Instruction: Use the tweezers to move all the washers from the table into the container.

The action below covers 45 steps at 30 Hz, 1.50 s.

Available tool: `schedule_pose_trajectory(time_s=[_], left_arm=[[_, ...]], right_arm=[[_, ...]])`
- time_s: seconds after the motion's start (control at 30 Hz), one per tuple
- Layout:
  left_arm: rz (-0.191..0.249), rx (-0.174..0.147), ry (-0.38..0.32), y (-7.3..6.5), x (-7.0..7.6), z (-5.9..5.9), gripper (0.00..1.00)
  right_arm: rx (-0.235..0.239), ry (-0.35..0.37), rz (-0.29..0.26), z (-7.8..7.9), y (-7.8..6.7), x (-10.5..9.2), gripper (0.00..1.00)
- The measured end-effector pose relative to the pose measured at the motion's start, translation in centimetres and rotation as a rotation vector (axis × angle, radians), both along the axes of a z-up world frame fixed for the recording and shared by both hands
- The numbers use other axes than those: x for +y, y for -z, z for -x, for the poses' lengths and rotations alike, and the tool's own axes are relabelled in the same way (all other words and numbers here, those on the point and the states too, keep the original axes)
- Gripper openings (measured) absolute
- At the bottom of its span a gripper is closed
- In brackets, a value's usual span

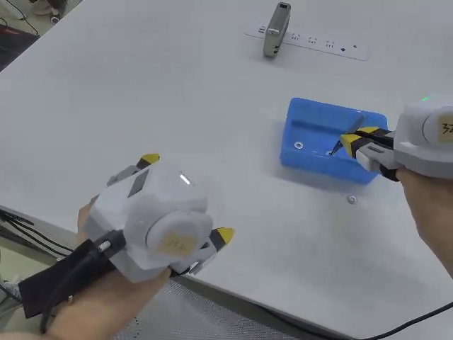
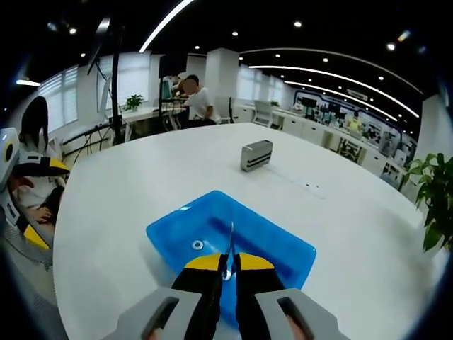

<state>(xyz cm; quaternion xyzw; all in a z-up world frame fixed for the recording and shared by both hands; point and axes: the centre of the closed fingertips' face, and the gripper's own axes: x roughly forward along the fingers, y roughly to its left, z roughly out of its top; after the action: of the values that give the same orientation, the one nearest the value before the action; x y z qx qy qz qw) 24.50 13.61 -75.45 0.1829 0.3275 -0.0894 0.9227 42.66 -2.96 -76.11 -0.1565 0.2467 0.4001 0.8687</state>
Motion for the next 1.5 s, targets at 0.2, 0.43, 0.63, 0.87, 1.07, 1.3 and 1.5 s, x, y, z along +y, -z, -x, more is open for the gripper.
schedule_pose_trajectory(time_s=[0.2, 0.43, 0.63, 0.87, 1.07, 1.3, 1.5], left_arm=[[0.001, -0.007, 0.0, -0.2, -0.1, 0.0, 0.89], [0.004, -0.012, 0.005, -0.2, -0.2, 0.0, 0.89], [0.001, -0.015, 0.01, -0.2, -0.4, 0.0, 0.89], [-0.002, -0.017, 0.016, -0.2, -0.5, -0.1, 0.89], [-0.002, -0.018, 0.02, -0.2, -0.5, -0.1, 0.89], [-0.007, -0.016, 0.027, -0.1, -0.5, -0.1, 0.89], [0.0, -0.003, 0.039, 0.1, -0.8, -0.1, 0.89]], right_arm=[[-0.007, 0.012, -0.019, 0.1, -0.8, -0.2, 0.03], [-0.022, 0.032, -0.06, 0.3, -2.4, -0.5, 0.02], [-0.059, 0.029, -0.078, 0.9, -4.4, -0.8, 0.02], [-0.089, 0.029, -0.107, 2.1, -6.3, -1.2, 0.02], [-0.091, 0.034, -0.124, 3.2, -7.0, -1.6, 0.02], [-0.079, 0.046, -0.124, 4.4, -6.7, -2.7, 0.02], [-0.046, 0.053, -0.131, 5.2, -6.0, -3.3, 0.03]])
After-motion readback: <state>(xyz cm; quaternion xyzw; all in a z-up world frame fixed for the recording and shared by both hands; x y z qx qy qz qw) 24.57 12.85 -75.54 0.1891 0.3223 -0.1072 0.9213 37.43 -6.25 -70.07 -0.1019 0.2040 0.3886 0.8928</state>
